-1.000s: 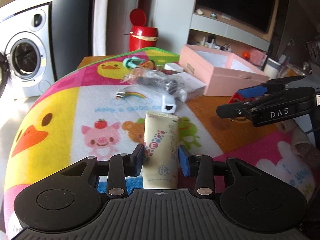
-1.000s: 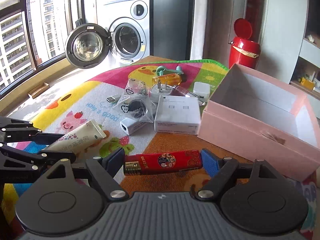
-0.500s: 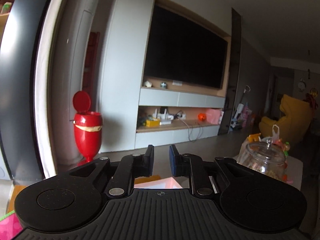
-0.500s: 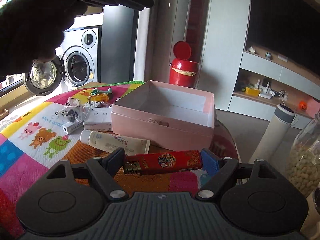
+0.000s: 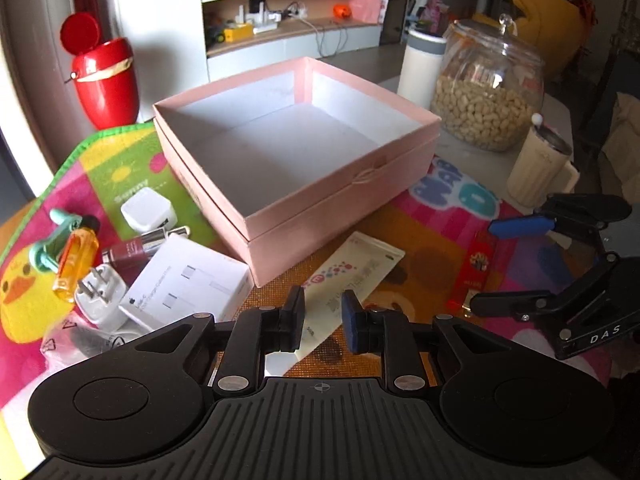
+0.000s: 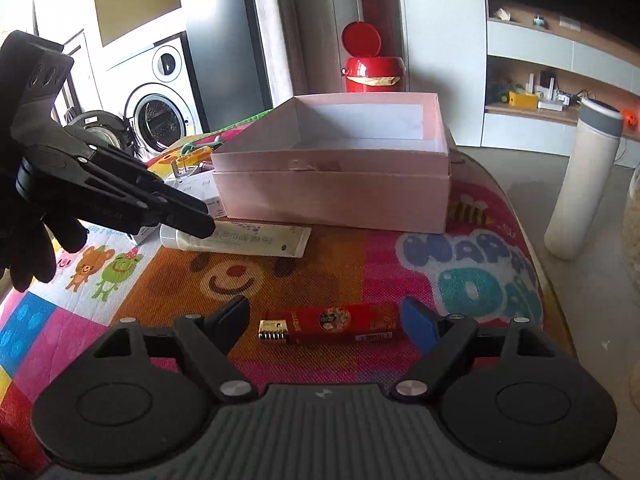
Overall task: Organize rigid objects
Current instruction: 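Grasp the white cream tube with the left tool while the right tool grasps the red lighter, then carry the tube with the left tool into the pink box while the right tool drops the lighter in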
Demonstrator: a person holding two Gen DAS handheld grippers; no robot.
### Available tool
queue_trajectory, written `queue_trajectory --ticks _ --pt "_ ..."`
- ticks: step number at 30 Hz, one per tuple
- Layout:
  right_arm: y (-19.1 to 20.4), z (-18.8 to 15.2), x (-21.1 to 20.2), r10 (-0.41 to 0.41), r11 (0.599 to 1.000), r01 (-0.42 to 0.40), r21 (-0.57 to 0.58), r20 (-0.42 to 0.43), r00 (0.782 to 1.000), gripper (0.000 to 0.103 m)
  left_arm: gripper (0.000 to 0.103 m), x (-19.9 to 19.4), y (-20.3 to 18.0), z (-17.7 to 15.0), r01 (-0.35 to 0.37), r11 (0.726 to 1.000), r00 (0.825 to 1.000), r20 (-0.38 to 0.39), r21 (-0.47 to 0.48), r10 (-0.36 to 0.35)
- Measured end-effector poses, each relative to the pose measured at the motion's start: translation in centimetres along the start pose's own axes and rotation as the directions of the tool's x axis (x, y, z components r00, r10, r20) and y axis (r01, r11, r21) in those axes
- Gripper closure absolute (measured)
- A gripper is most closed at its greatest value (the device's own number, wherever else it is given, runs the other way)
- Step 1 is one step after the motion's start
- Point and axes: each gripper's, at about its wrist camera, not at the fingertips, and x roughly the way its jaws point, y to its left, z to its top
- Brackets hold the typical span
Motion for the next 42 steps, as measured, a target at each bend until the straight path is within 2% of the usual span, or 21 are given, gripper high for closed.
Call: queue_trajectory --ticks 2,4,7,9,13,15,17,19,21,23,25,28,31,33,34,39,42 --pt "-0.4 -0.3 0.3 -0.002 1.000 0.002 0.021 -0.010 1.000 0.020 0.080 -0.5 0.6 -0.3 0.067 0.997 0.998 -0.014 -0.043 -0.067" --pt "-0.4 -0.3 0.2 0.002 1.000 -0.002 0.021 -0.005 1.000 0.017 0.079 -0.6 -0.1 -0.4 0.097 0.995 0.994 -0.045 -0.024 -0.098" --pt "-0.1 -0.3 0.4 0.006 1.000 -0.006 0.008 -0.016 1.000 0.014 0.079 0.1 -2.8 -0.3 -0.018 0.994 0.996 -0.083 0.112 0.027" --pt "0.0 -0.2 0.5 0.003 1.000 -0.003 0.003 -0.018 1.000 0.013 0.081 0.6 -3.6 0.1 -0.091 0.979 0.993 -0.054 0.185 0.102" --pt "0.0 -0.2 0.3 -0.002 1.000 0.002 0.006 -0.010 1.000 0.013 0.078 -0.4 -3.2 1.7 -0.017 0.984 1.000 0.002 0.178 0.017" --pt "-0.1 -0.2 0.3 -0.002 1.000 0.002 0.013 -0.009 1.000 0.013 0.077 -0.6 -2.8 2.2 -0.051 0.983 0.999 0.011 0.174 0.050" --pt "-0.1 -0.2 0.3 -0.002 1.000 0.002 0.017 -0.009 1.000 0.013 0.078 -0.2 -1.7 2.3 -0.100 0.984 0.995 0.003 0.146 0.100" --pt "-0.1 -0.2 0.3 -0.001 1.000 0.001 0.019 -0.007 1.000 0.013 0.078 0.4 0.2 2.2 -0.099 0.993 0.995 -0.011 0.068 0.100" --pt "-0.2 -0.2 0.3 0.001 1.000 -0.001 0.021 -0.008 1.000 0.012 0.077 0.8 2.3 1.8 -0.046 0.998 0.999 -0.009 -0.053 0.046" --pt "-0.2 -0.2 0.4 0.001 1.000 -0.001 0.021 -0.010 1.000 0.012 0.073 1.0 4.2 1.2 0.052 0.979 0.999 -0.004 -0.195 -0.053" --pt "-0.2 -0.2 0.4 0.002 1.000 -0.001 0.021 -0.009 1.000 0.012 0.072 1.1 4.5 0.6 0.118 0.964 0.992 -0.012 -0.237 -0.124" --pt "-0.2 -0.2 0.4 0.002 1.000 -0.001 0.021 -0.012 1.000 0.011 0.066 0.6 2.4 -0.2 0.139 0.981 0.989 -0.041 -0.134 -0.146" --pt "-0.1 -0.1 0.5 0.003 1.000 -0.003 0.018 -0.014 1.000 0.010 0.066 1.0 -1.1 -1.1 0.065 0.997 0.993 -0.099 0.049 -0.060" --pt "-0.1 -0.1 0.5 0.005 1.000 -0.004 0.018 -0.015 1.000 0.010 0.064 1.1 -2.9 -1.4 0.006 0.986 0.996 -0.086 0.168 0.008" --pt "-0.1 -0.1 0.5 0.005 1.000 -0.005 0.019 -0.014 1.000 0.010 0.064 1.3 -3.4 -1.2 -0.010 0.983 0.997 -0.079 0.182 0.025" --pt "-0.2 -0.1 0.5 0.005 1.000 -0.005 0.020 -0.013 1.000 0.009 0.061 3.1 -3.1 0.1 -0.011 0.998 0.999 -0.049 0.059 0.014" --pt "-0.1 -0.1 0.6 0.000 1.000 0.001 0.015 -0.013 1.000 0.009 0.060 3.8 -3.7 0.2 -0.033 0.998 0.999 -0.020 0.059 0.034"
